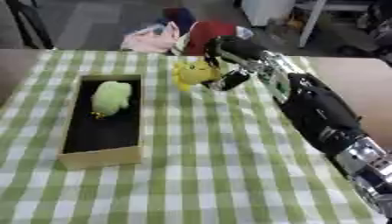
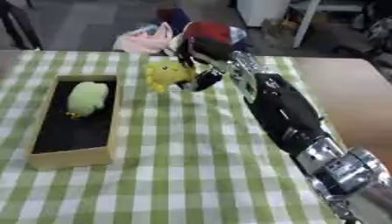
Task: Pick up objects on the table and place them in the box.
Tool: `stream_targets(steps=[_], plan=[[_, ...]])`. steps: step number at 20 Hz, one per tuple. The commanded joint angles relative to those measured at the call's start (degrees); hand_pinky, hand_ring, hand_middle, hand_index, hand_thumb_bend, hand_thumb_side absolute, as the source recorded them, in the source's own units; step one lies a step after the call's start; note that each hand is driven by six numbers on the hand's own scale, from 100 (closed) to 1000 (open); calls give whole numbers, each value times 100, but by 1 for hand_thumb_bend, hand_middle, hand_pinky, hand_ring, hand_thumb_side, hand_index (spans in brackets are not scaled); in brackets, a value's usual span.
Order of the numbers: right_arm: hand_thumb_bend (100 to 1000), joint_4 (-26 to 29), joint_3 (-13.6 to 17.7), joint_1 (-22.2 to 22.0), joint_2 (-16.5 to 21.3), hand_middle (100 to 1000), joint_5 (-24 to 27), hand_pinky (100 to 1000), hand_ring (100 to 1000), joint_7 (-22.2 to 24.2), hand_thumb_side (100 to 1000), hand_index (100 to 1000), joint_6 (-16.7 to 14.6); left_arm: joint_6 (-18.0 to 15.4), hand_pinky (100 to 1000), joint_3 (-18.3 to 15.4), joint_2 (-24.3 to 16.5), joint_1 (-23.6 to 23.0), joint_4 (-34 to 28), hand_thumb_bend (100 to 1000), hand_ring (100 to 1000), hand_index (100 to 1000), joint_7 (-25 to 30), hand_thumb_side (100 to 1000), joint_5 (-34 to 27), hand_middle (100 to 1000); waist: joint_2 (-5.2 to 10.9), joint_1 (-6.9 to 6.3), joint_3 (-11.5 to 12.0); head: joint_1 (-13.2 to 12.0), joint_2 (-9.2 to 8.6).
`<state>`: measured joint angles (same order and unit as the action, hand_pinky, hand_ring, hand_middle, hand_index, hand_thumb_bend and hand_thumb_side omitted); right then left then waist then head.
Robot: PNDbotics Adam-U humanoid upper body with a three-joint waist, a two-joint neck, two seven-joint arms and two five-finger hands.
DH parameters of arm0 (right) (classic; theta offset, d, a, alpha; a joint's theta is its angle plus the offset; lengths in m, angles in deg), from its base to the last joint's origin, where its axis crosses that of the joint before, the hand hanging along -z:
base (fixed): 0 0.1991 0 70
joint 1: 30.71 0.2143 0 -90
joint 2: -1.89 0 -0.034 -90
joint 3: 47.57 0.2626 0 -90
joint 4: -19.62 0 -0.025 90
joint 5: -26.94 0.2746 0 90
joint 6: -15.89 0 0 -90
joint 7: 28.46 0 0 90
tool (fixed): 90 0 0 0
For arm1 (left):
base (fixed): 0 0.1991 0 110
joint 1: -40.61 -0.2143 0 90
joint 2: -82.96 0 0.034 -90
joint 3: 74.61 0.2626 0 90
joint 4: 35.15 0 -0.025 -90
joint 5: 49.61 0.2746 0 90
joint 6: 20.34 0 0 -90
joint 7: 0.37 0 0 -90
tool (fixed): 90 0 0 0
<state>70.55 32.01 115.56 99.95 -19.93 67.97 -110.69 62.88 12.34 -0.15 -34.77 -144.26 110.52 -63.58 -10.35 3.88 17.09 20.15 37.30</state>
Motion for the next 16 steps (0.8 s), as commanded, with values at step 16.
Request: stream_targets(steps=[16], plan=[[450, 129, -512, 299, -1096, 415, -682, 656, 796, 641, 491, 559, -536, 3, 759, 67, -53, 205, -255, 100, 677, 712, -2, 863, -262, 649, 15, -46, 392, 181, -70]])
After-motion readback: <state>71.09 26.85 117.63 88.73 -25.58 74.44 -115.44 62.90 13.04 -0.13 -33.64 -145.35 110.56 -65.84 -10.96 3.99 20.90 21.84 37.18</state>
